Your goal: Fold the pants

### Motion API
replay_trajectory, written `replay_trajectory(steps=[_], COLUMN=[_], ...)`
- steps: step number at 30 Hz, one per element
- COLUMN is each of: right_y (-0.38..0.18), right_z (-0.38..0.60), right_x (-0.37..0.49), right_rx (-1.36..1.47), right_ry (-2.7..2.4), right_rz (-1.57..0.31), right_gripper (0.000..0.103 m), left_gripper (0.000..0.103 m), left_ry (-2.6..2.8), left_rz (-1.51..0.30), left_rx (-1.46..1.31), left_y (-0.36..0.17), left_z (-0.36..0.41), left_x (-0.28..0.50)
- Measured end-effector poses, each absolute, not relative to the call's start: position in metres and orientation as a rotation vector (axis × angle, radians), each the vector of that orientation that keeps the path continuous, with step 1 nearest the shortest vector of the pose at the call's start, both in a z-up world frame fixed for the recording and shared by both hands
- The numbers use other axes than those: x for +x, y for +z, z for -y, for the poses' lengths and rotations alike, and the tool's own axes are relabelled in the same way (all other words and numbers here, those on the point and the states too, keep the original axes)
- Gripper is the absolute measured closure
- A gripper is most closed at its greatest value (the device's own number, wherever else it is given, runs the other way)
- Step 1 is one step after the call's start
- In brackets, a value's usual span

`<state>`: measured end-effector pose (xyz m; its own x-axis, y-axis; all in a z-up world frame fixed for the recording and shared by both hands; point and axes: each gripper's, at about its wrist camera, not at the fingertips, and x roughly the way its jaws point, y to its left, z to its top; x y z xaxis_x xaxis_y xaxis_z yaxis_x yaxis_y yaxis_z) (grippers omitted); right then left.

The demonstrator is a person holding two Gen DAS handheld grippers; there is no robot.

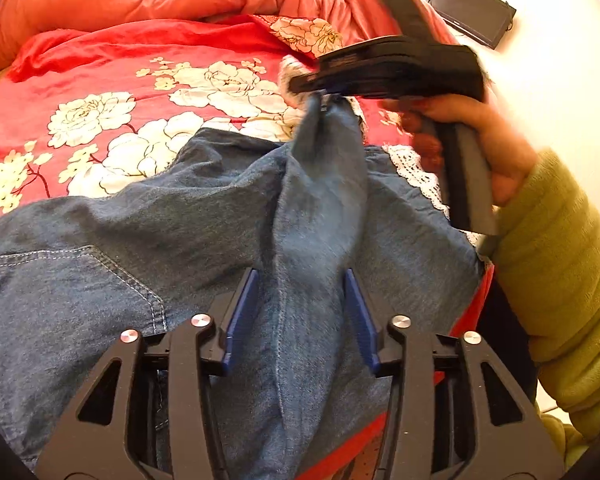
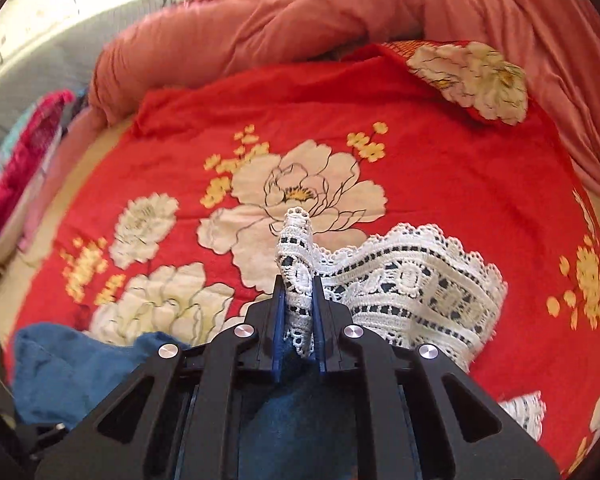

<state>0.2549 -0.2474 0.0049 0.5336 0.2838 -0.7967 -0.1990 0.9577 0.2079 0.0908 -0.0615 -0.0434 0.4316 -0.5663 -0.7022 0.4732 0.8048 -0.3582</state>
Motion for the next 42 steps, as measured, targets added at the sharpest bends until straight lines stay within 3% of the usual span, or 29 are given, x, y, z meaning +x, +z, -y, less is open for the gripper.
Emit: replay_trajectory(steps=[2, 9, 10, 12, 16, 23, 30, 31, 33, 35, 37, 39, 42], right_y=[0.021, 0.062, 0.065, 0.065, 0.056, 0.027, 0.008, 0.008, 0.01, 0.01, 0.007, 0.005, 0.01], right_z=[0.262, 0.318, 0.328, 0.343, 0.368, 0.405, 0.413, 0.415, 0.417, 0.42, 0.424, 0.426, 0.425], right_x=[0.243, 0.193, 0.183, 0.167, 0.129, 0.061, 0.029, 0.028, 0.03, 0.033, 0.038, 0.042, 0.036], right_rx=[0.159, 0.336, 0.367, 0.408, 0.504, 0.686, 0.669, 0.667, 0.657, 0.654, 0.648, 0.638, 0.631], right_ry=[0.292, 0.252, 0.243, 0.232, 0.197, 0.127, 0.139, 0.143, 0.138, 0.13, 0.117, 0.115, 0.132], right_rz=[-0.932, -0.816, -0.805, -0.794, -0.801, -0.84, -0.887, -0.882, -0.878, -0.869, -0.868, -0.866, -0.85], right_gripper=[0.092, 0.092, 0.092, 0.092, 0.092, 0.092, 0.089, 0.087, 0.066, 0.064, 0.065, 0.091, 0.091], left_gripper=[0.06, 0.059, 0.062, 0.077, 0.09, 0.092, 0.092, 0.092, 0.092, 0.093, 0.098, 0.101, 0.102], left_ry=[-0.652, -0.67, -0.669, -0.67, -0.69, -0.671, -0.675, -0.68, -0.677, -0.671, -0.666, -0.665, -0.658], left_rz=[-0.906, -0.885, -0.883, -0.886, -0.883, -0.857, -0.831, -0.823, -0.82, -0.825, -0.831, -0.834, -0.839], left_rx=[-0.117, -0.094, -0.087, -0.081, -0.082, -0.048, -0.014, -0.002, 0.017, 0.031, 0.043, 0.052, 0.035], left_y=[-0.04, -0.037, -0.037, -0.039, -0.038, -0.035, -0.034, -0.034, -0.034, -0.035, -0.037, -0.038, -0.037], left_z=[0.061, 0.07, 0.071, 0.072, 0.069, 0.064, 0.063, 0.065, 0.068, 0.072, 0.075, 0.076, 0.071], left_x=[0.086, 0.08, 0.078, 0.083, 0.084, 0.082, 0.076, 0.073, 0.071, 0.07, 0.068, 0.067, 0.064])
